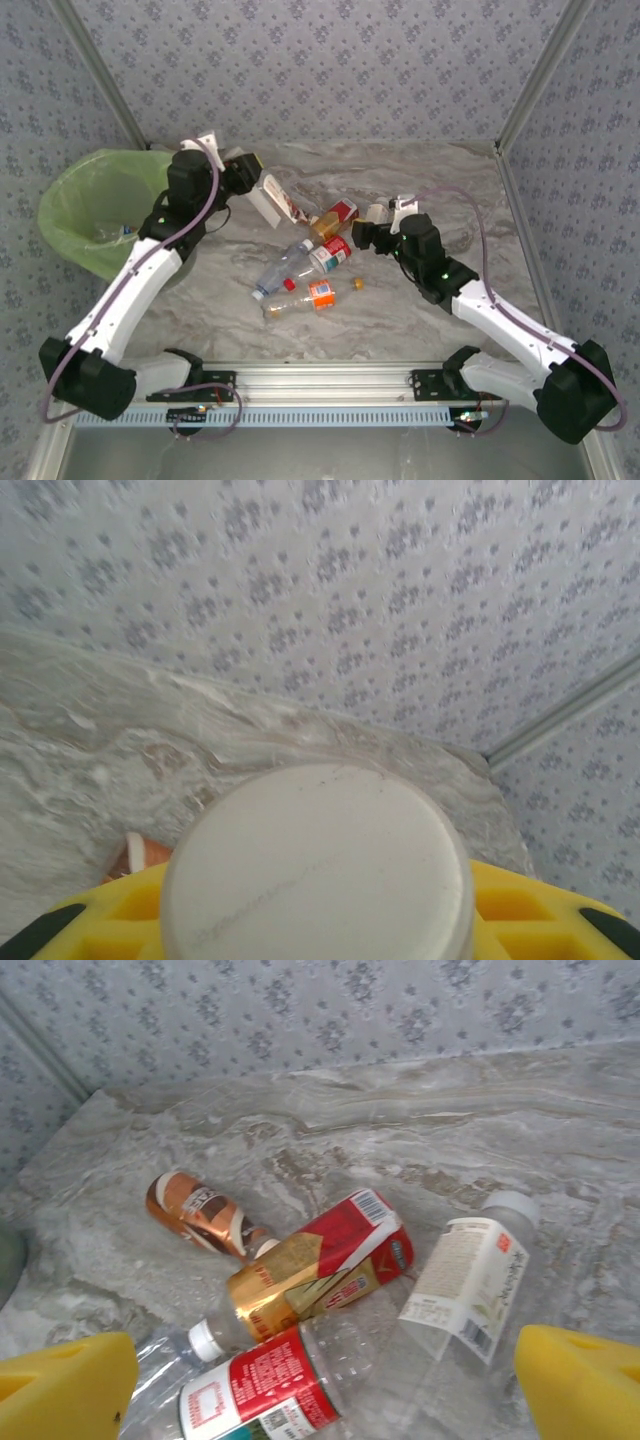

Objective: Put the plastic bottles in the bin

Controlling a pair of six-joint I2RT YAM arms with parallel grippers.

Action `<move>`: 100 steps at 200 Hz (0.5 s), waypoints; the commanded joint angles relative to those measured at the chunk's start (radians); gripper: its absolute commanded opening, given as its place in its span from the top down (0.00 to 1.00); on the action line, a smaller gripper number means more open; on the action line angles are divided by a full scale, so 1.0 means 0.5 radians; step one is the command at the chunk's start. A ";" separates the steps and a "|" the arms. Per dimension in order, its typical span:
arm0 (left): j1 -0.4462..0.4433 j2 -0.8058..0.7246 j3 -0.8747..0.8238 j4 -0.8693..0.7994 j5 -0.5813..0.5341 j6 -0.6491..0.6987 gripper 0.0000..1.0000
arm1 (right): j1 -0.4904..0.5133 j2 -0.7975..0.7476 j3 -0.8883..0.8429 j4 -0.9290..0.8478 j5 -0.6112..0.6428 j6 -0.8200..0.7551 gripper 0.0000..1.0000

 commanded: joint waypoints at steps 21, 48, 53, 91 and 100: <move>0.048 -0.193 0.183 -0.249 -0.286 0.235 1.00 | -0.011 -0.022 0.021 -0.028 0.153 0.040 0.01; 0.055 -0.277 0.283 -0.345 -0.387 0.262 1.00 | -0.012 0.007 0.039 -0.018 0.162 0.051 0.01; 0.056 -0.287 0.297 -0.360 -0.387 0.257 1.00 | -0.012 0.014 0.047 -0.022 0.165 0.051 0.01; 0.055 -0.316 0.432 -0.498 -0.616 0.332 1.00 | -0.002 0.046 0.084 -0.051 0.281 0.108 0.01; 0.055 -0.316 0.452 -0.511 -0.698 0.361 1.00 | -0.006 0.047 0.090 -0.057 0.298 0.119 0.01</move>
